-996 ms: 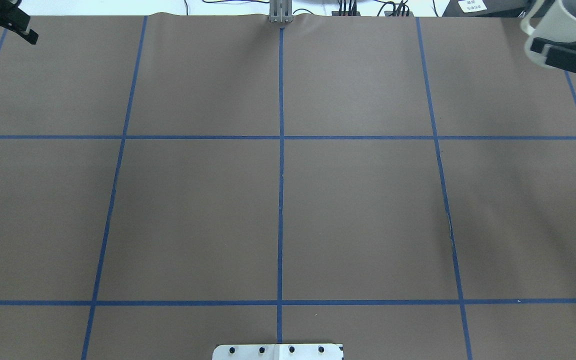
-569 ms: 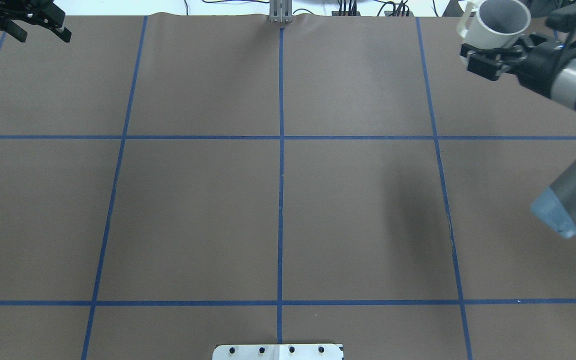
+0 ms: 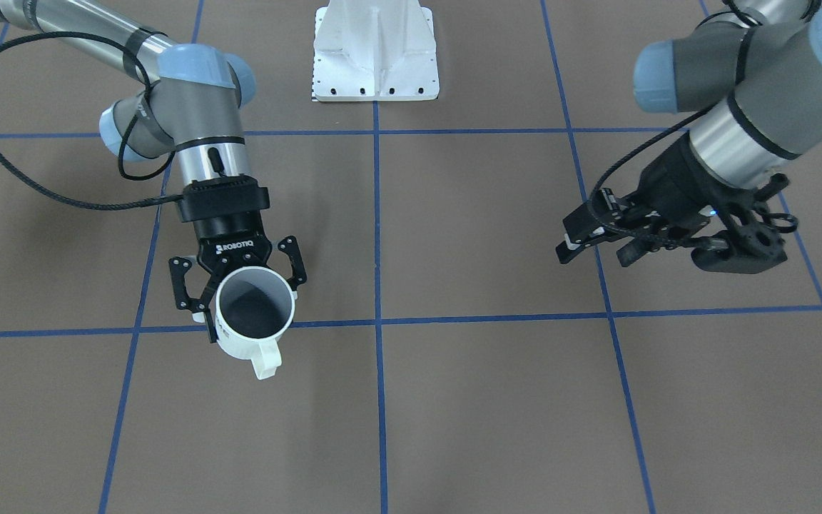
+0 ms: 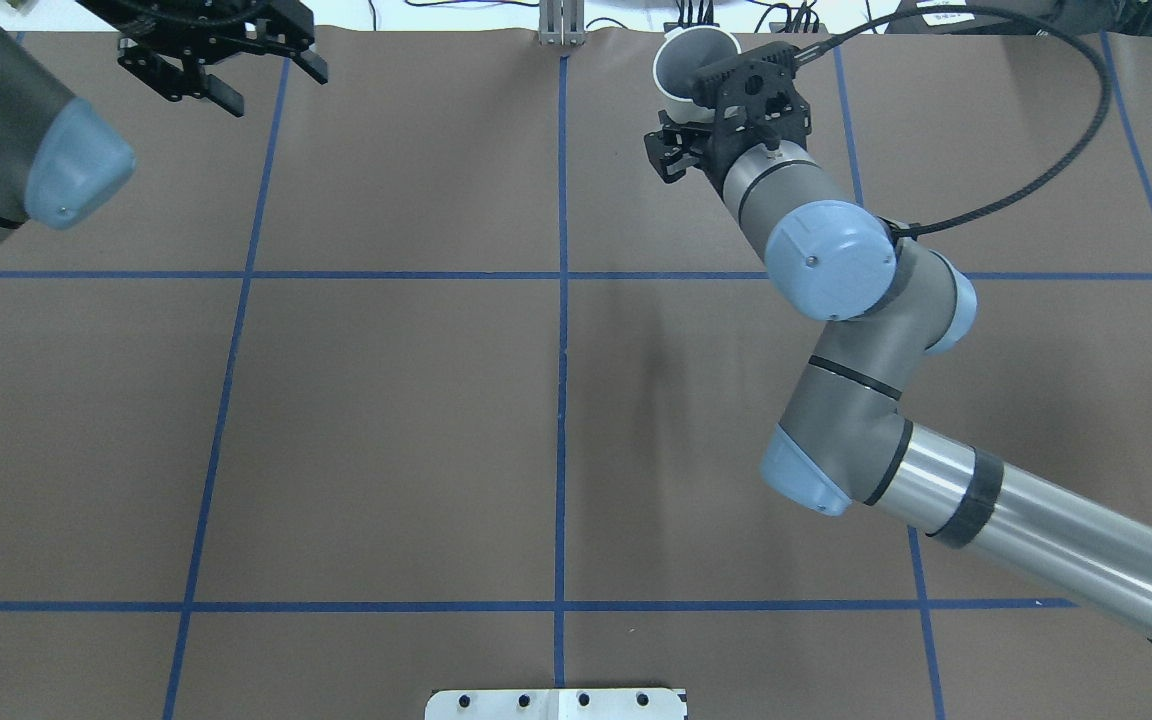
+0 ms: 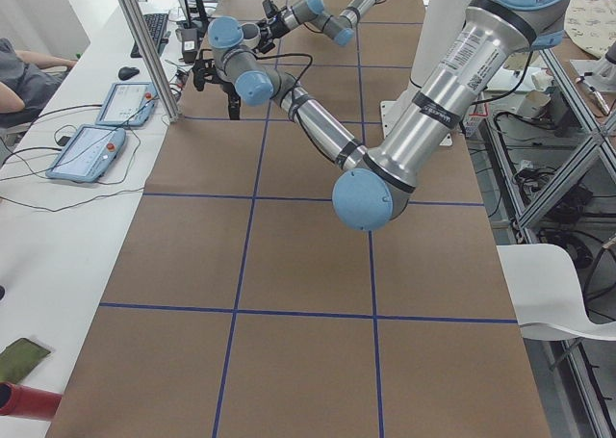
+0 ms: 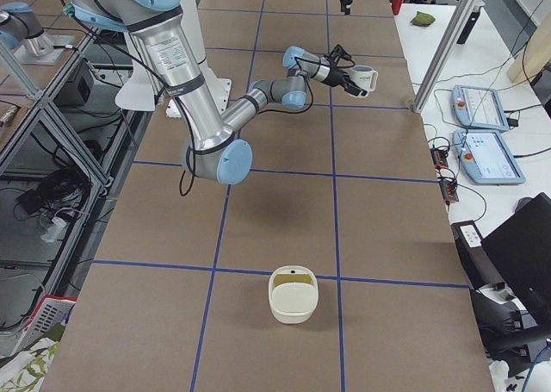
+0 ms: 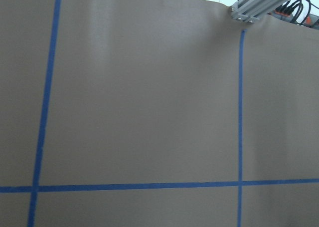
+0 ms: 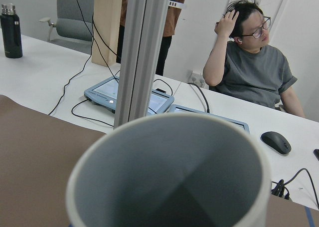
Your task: Left arm hands cup to right arm to dump lemon
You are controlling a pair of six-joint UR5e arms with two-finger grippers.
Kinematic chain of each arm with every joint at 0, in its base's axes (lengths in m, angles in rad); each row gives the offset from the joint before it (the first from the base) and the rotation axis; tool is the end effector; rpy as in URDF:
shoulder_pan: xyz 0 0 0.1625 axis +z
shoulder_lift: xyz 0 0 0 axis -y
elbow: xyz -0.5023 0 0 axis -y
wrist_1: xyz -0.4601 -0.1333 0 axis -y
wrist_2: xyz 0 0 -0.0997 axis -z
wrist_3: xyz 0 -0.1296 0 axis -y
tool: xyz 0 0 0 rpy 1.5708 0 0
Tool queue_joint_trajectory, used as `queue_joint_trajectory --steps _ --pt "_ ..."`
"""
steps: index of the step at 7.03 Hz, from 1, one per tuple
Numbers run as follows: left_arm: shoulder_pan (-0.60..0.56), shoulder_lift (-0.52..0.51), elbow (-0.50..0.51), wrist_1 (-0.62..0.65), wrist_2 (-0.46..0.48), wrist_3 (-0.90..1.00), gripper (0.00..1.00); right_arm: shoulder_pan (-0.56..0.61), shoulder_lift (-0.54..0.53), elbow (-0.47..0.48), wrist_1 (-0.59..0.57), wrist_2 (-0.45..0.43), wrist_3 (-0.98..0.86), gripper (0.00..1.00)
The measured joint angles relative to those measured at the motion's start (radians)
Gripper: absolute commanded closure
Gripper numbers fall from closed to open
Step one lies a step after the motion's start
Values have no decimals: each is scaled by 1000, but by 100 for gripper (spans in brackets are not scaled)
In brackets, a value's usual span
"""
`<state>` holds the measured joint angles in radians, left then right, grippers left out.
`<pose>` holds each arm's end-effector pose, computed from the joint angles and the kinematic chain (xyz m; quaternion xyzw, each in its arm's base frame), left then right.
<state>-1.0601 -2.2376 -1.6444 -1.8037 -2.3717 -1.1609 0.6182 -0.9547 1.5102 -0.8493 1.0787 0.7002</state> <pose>0.3466 -0.7010 0.2152 0.0332 0.5506 -0.0872 0.8296 -0.5550 -0.6334 0.2675 0.5355 -0.2926 0.0460 0.7909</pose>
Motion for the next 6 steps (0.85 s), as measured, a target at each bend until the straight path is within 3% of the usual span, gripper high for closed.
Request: queue_joint_trajectory --steps 2,6 --pt "69 -65 22 -9 102 -145 0 -20 113 -132 -10 -54 3 100" --pt "154 -224 196 -137 228 -342 0 -80 179 -169 -26 -152 11 100"
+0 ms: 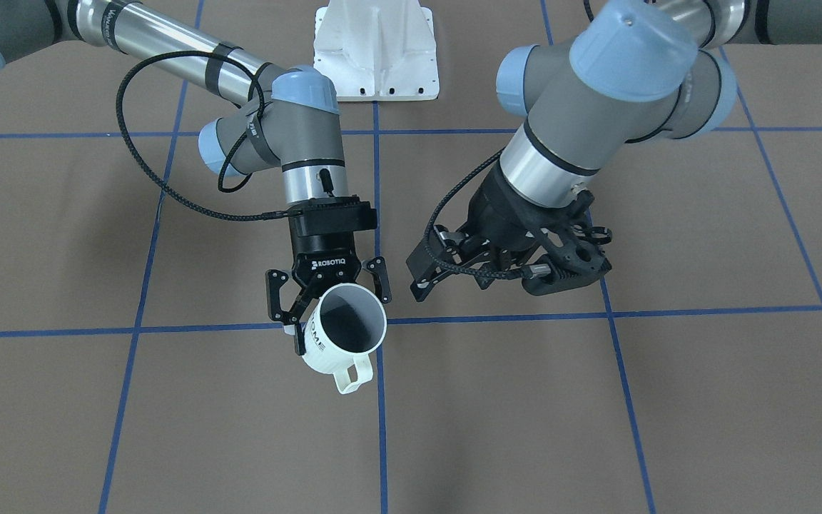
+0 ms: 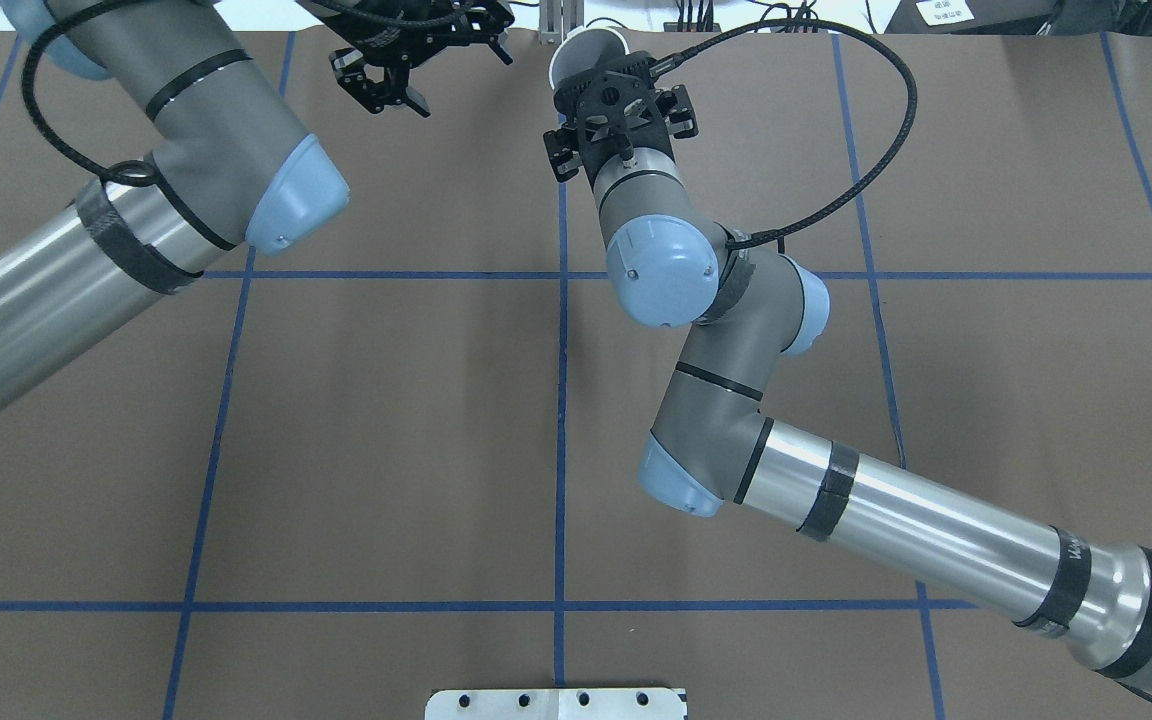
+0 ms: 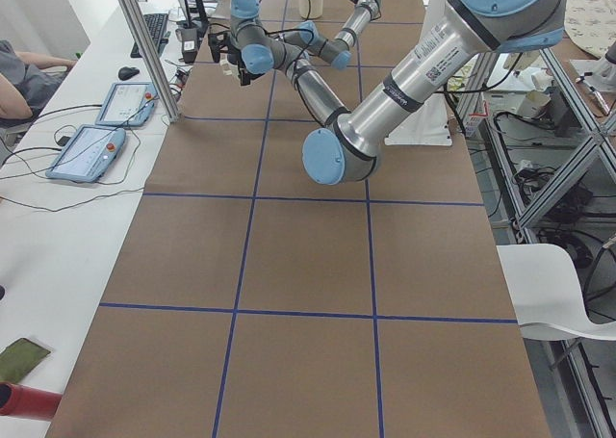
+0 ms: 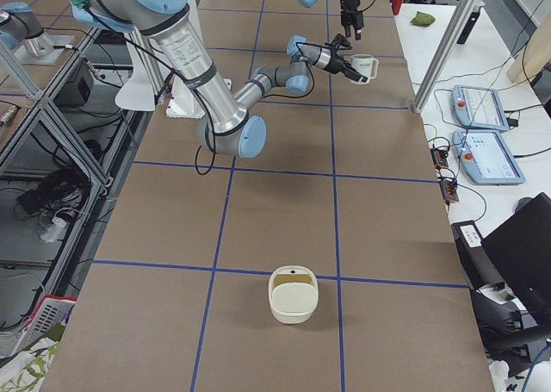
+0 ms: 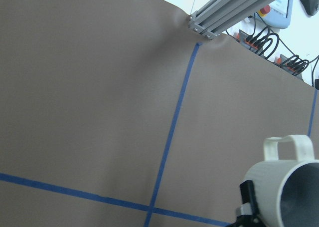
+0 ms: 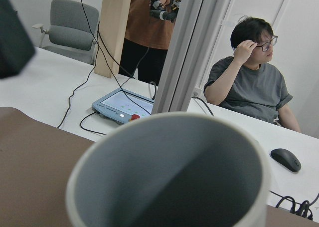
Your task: Left arm hands cup to right arm to dump lemon
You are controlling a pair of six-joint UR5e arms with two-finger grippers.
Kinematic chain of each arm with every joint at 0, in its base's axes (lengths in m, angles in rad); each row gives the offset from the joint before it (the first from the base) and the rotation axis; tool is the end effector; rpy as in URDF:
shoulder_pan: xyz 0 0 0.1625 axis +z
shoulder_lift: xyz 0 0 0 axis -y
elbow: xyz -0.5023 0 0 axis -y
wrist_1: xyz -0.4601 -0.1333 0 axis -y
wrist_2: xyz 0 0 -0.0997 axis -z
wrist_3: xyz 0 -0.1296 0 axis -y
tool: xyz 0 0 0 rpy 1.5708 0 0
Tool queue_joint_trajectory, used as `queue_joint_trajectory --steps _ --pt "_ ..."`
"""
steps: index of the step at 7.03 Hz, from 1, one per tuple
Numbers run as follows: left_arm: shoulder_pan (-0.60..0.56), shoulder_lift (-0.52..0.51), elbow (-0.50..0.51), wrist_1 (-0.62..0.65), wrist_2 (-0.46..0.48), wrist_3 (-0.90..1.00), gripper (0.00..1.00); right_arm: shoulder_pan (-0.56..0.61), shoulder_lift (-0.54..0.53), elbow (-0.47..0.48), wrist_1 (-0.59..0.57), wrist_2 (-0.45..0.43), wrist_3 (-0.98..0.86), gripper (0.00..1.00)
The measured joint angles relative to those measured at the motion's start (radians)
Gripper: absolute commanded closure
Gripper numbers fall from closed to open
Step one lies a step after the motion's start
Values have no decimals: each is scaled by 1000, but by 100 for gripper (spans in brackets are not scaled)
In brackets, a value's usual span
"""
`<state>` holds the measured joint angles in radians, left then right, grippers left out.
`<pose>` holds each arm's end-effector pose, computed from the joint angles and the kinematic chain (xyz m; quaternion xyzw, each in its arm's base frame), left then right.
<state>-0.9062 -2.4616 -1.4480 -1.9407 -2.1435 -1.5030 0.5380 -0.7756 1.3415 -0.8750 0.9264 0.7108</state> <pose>0.4821 -0.7176 0.1139 0.0316 0.5681 -0.1900 0.8001 -0.6441 -0.6302 0.2040 0.5557 -0.2637 0.0616 0.7860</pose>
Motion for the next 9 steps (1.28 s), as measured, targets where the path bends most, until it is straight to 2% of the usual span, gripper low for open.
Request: queue_joint_trajectory --steps 2,3,5,6,9 --pt "17 -13 24 -34 5 -10 3 -22 9 3 1 -29 1 100" --pt "26 -14 25 -41 5 -11 32 -29 10 7 2 -37 2 100" --pt "41 -15 26 -64 5 -13 51 -38 11 10 4 -47 2 100" --pt "49 -14 27 -81 5 -13 57 -41 11 11 4 -48 2 100" --pt "60 -13 27 -95 5 -12 61 -43 8 14 6 -49 -2 100"
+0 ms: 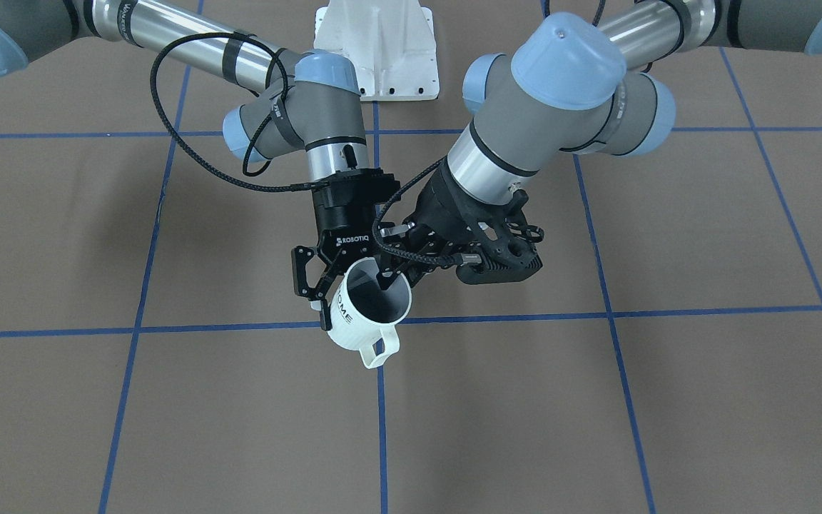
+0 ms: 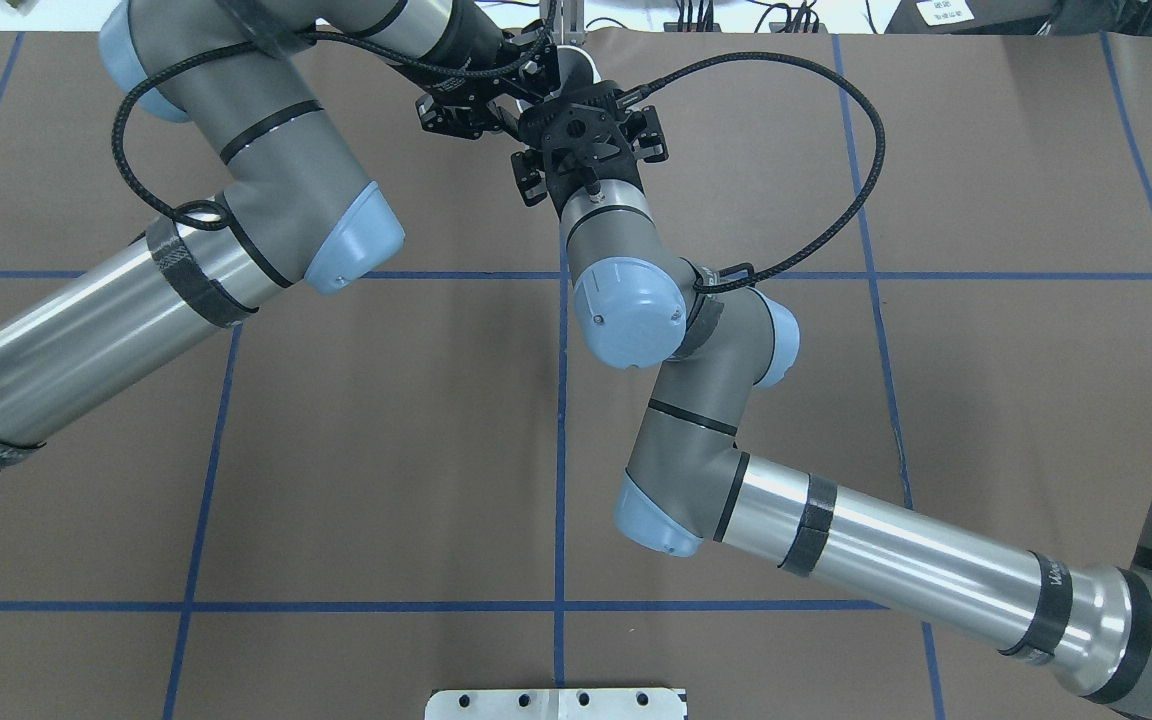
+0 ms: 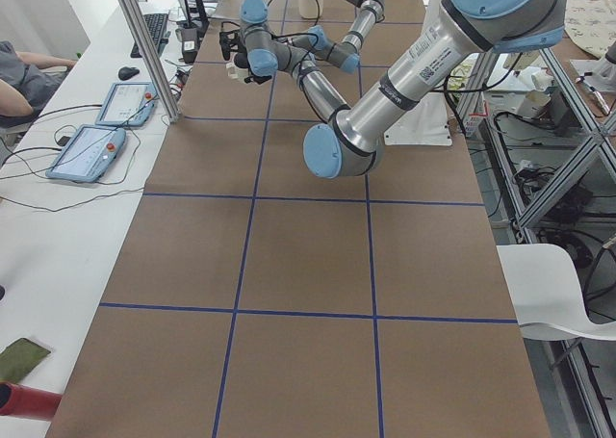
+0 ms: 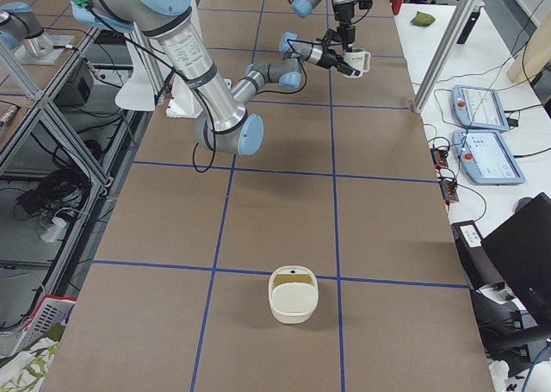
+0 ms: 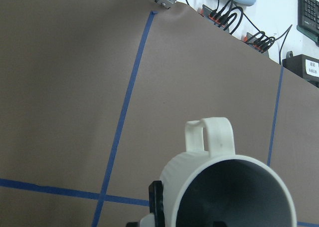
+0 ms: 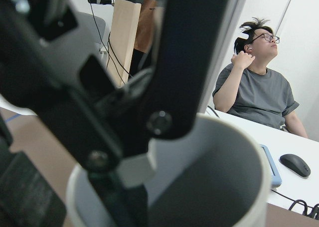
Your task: Left arm hands cup to right arm to dump lemon
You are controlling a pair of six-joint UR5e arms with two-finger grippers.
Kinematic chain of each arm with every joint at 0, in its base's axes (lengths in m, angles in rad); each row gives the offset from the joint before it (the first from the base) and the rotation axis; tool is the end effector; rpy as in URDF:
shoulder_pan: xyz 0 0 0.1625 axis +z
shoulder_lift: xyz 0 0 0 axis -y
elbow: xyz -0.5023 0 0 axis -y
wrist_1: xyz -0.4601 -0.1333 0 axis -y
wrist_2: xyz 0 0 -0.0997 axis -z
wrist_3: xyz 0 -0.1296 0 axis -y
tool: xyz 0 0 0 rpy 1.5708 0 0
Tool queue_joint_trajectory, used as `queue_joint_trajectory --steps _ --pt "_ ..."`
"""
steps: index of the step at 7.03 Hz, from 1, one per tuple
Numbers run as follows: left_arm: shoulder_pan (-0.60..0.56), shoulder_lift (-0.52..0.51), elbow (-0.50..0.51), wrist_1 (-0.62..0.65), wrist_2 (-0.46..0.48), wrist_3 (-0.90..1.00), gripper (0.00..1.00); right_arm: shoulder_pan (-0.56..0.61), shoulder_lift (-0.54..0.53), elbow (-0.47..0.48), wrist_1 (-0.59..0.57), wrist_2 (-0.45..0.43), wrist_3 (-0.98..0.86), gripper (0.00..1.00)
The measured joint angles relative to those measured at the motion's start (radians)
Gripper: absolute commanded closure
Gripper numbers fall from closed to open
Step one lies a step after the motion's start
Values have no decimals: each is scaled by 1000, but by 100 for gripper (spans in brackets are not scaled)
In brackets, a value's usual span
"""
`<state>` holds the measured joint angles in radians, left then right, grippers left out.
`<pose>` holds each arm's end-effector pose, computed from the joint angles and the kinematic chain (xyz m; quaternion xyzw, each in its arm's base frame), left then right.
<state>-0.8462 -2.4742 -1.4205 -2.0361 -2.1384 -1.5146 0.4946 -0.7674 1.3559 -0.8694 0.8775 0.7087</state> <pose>0.5272 -0.6915 0.1029 0.0329 0.5945 -0.1551 0.7883 -0.6611 -0.6021 0.1877 0.5662 -0.2699 0.0635 0.7763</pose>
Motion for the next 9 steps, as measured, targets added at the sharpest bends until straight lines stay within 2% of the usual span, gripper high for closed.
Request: queue_joint_trajectory --steps 6,9 --pt "1 1 1 2 2 3 61 -5 -25 15 1 -31 -11 100" --pt "1 0 0 3 2 2 65 -22 -26 15 -2 -57 -39 100"
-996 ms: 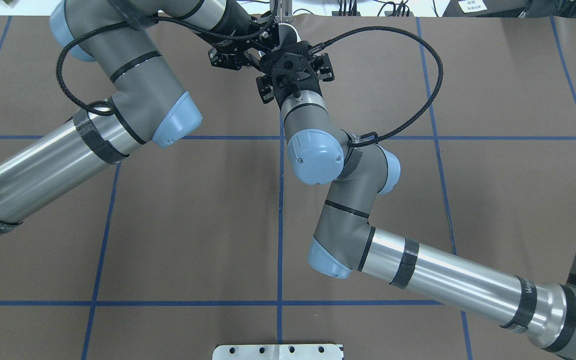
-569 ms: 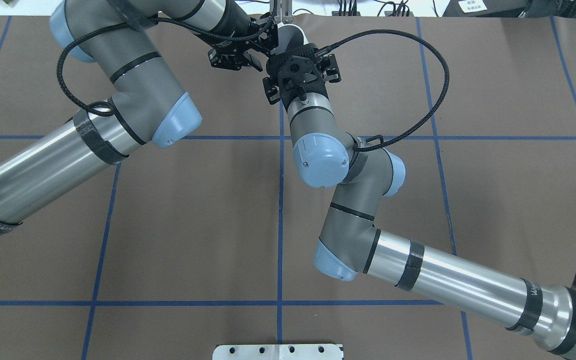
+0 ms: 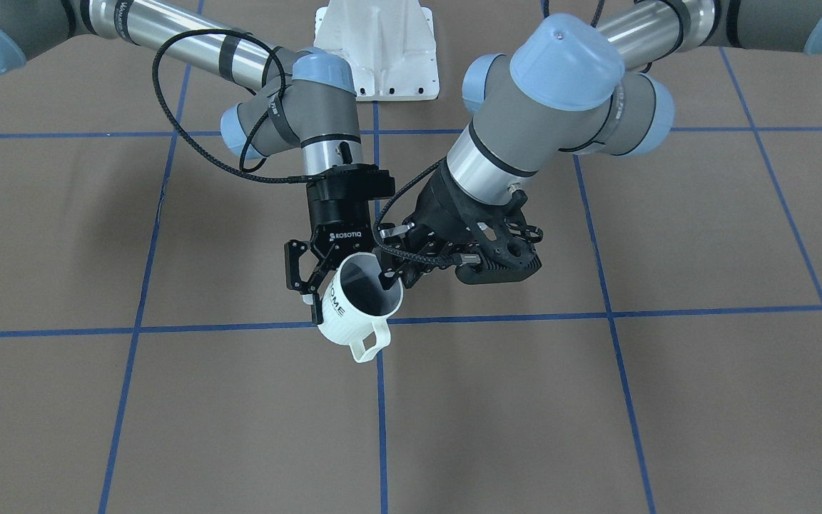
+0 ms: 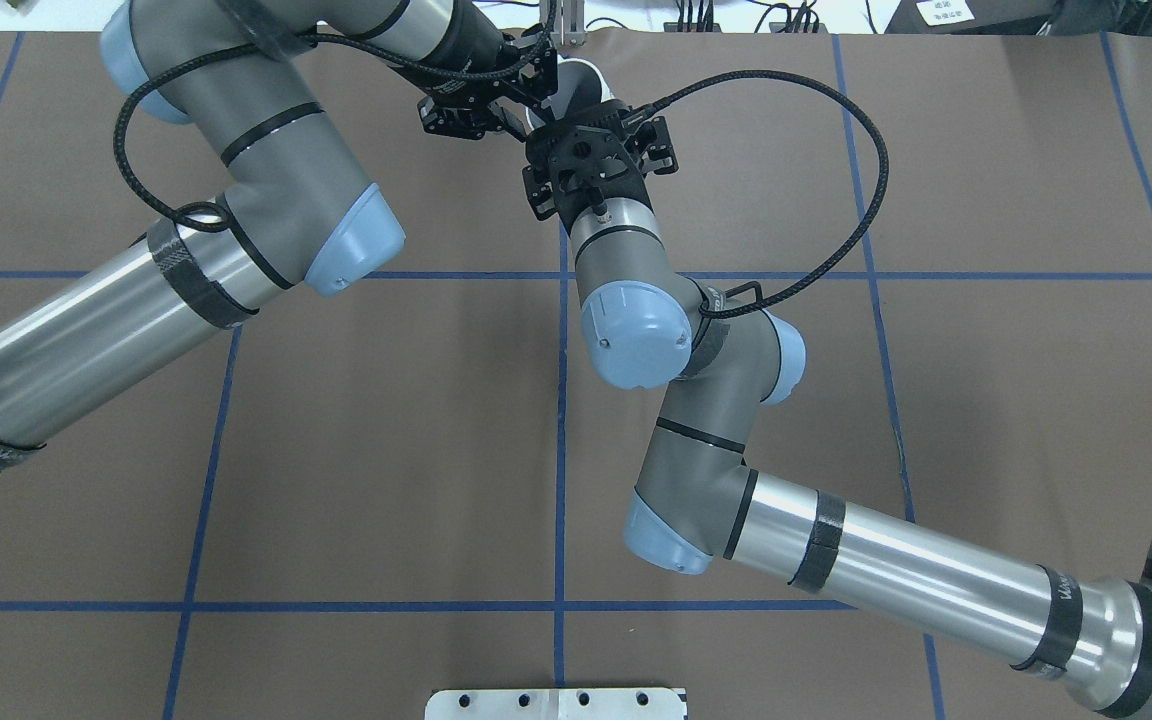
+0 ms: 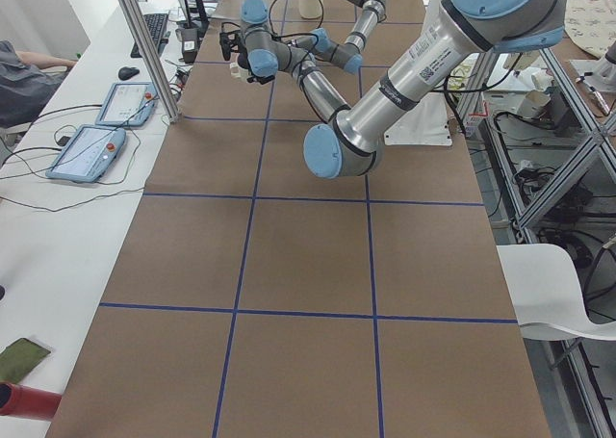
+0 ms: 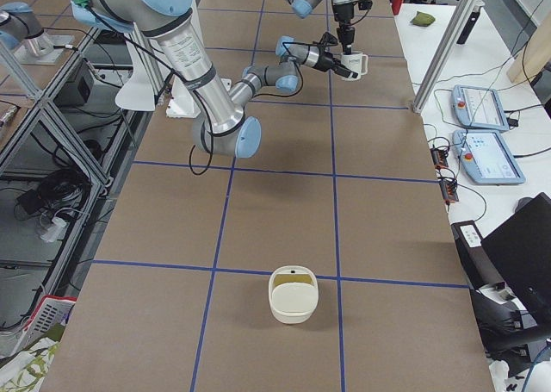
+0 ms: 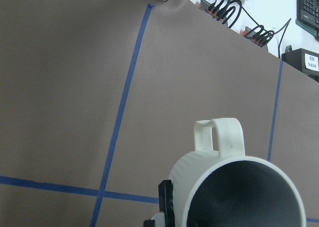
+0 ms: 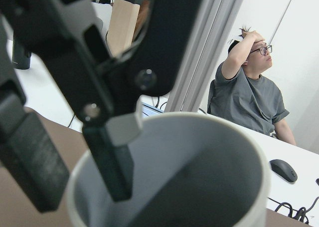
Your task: Left arm hands cup to right arm to dump lemon
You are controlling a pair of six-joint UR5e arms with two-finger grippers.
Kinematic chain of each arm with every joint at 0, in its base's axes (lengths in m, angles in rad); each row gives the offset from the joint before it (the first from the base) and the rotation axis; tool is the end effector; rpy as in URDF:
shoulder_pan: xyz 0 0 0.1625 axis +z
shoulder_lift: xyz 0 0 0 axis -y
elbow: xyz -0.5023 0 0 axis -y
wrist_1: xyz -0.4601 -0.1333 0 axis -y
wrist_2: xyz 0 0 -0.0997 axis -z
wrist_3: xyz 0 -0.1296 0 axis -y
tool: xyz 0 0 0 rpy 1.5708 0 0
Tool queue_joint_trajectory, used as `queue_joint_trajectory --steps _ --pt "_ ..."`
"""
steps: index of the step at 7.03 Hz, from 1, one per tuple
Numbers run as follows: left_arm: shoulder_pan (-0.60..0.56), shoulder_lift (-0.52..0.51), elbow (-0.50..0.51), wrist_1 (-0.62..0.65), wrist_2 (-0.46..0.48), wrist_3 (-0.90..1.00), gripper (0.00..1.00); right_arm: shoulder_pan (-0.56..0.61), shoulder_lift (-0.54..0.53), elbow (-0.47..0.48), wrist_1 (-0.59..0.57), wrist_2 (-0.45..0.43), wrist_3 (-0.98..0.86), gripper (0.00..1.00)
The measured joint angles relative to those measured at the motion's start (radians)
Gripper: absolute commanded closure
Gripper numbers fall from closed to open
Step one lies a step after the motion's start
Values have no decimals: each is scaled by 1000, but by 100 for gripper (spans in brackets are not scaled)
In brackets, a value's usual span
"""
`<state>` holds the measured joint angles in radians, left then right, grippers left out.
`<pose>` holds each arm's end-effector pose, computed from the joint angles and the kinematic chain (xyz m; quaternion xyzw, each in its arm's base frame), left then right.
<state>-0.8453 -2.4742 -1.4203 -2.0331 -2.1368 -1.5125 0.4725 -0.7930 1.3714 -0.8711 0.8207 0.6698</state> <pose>0.5279 -0.6914 0.1034 0.0331 0.5933 -0.1550 0.7892 -0.6625 -0.5875 0.2007 0.5792 -0.2427 0.0547 0.7762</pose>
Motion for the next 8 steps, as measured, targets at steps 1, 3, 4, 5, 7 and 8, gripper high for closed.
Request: queue_joint_trajectory --steps 1,3,4,5,7,8 --pt "0 0 1 0 0 0 67 -4 0 0 0 -7 -7 100" --pt "0 3 2 1 0 0 100 -6 0 0 0 -10 -16 35" --pt "0 4 2 2 1 0 100 -6 -1 2 1 -11 -20 1" --pt "0 4 3 5 7 -1 100 -6 -10 13 5 -11 -23 1" --pt "0 3 4 12 19 -3 100 -12 -47 51 10 -15 -25 1" --pt "-1 2 5 13 21 -8 100 -25 -59 62 11 -30 -24 1"
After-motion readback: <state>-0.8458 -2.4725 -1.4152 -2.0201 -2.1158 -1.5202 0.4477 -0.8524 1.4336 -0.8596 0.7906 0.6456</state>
